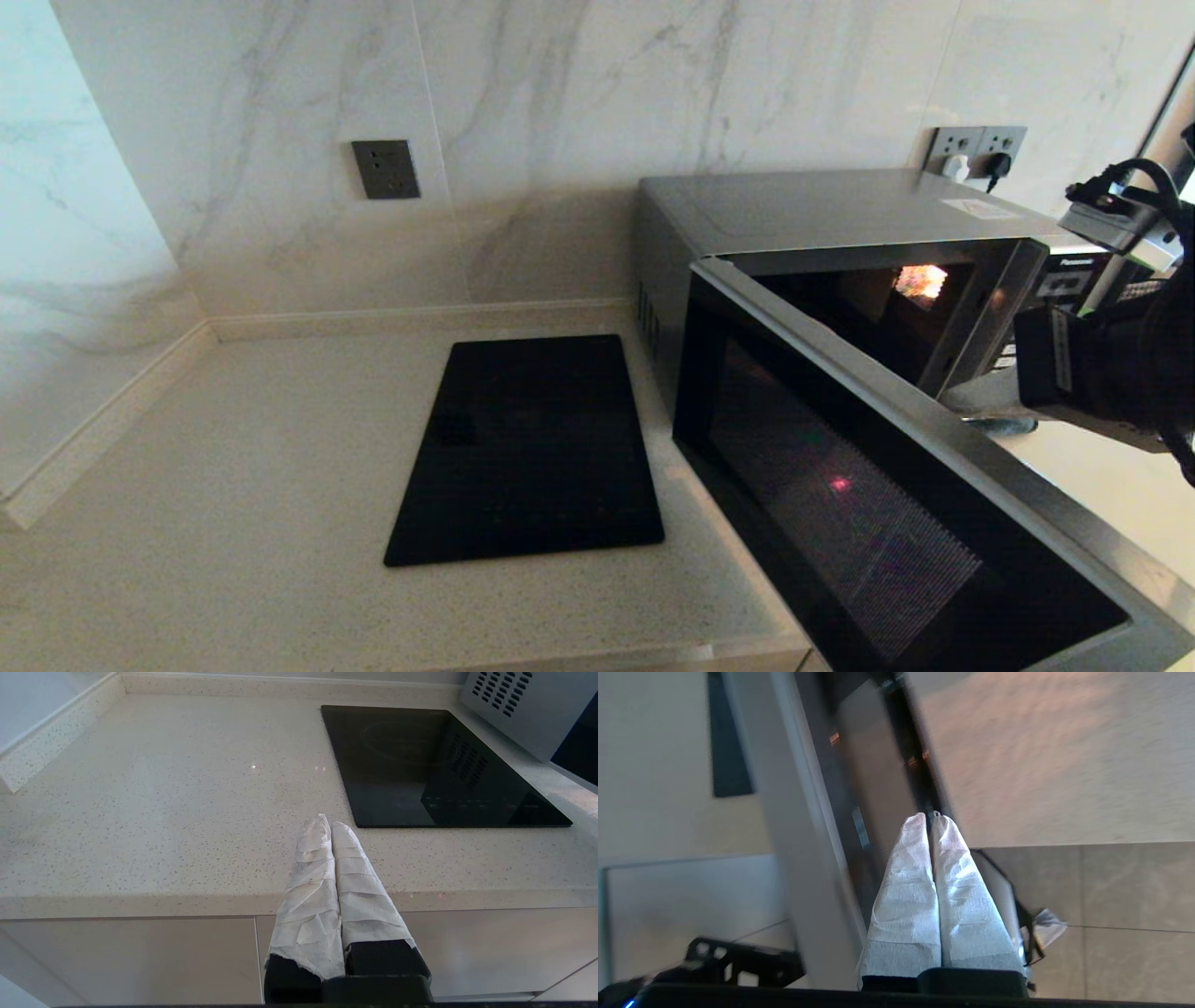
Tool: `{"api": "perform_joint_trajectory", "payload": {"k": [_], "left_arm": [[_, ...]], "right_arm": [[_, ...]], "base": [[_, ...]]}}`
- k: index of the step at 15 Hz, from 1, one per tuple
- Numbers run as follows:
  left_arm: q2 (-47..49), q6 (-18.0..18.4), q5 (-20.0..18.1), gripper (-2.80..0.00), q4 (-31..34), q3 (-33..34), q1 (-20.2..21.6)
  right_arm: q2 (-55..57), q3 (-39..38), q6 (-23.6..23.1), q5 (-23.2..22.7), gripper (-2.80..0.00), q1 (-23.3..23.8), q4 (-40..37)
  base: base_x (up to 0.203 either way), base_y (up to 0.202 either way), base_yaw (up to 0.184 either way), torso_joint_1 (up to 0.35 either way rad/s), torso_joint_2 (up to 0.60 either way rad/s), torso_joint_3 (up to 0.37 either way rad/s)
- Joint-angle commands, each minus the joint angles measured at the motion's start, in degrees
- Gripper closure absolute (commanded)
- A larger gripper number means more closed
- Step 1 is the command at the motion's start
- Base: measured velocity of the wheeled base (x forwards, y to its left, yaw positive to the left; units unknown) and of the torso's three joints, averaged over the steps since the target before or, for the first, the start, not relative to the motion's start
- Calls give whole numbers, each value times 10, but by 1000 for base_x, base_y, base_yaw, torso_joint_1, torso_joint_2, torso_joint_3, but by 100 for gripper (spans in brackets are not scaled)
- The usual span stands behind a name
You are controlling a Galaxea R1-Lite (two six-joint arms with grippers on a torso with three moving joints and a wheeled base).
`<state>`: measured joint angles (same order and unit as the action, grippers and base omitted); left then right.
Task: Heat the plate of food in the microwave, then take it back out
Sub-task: Open the microwave oven
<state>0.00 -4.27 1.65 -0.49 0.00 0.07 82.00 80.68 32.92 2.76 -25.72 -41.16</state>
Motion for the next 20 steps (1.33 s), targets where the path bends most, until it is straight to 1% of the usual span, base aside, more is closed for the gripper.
{"api": "perform_joint_trajectory", "payload": {"k": [1,6,10,12,13,15,20], "left_arm": [[1,0,0,0,0,0,0],[1,-1,0,0,0,0,0],[1,0,0,0,0,0,0],[1,0,0,0,0,0,0],[1,0,0,0,0,0,0],[1,0,0,0,0,0,0],[1,-1,0,0,0,0,0]], "right_arm": [[5,3,17,0,0,-26,-2],[7,4,28,-8,0,-45,-2],[6,8,46,-16,0,-70,-2],[4,8,48,-37,0,-83,-2],[5,9,48,-38,0,-87,-2],[9,9,56,-38,0,-88,-2],[11,8,57,-39,0,-88,-2]], "base": [[0,0,0,0,0,0],[0,0,0,0,0,0],[0,0,0,0,0,0],[0,0,0,0,0,0],[0,0,0,0,0,0],[0,0,0,0,0,0],[0,0,0,0,0,0]]}}
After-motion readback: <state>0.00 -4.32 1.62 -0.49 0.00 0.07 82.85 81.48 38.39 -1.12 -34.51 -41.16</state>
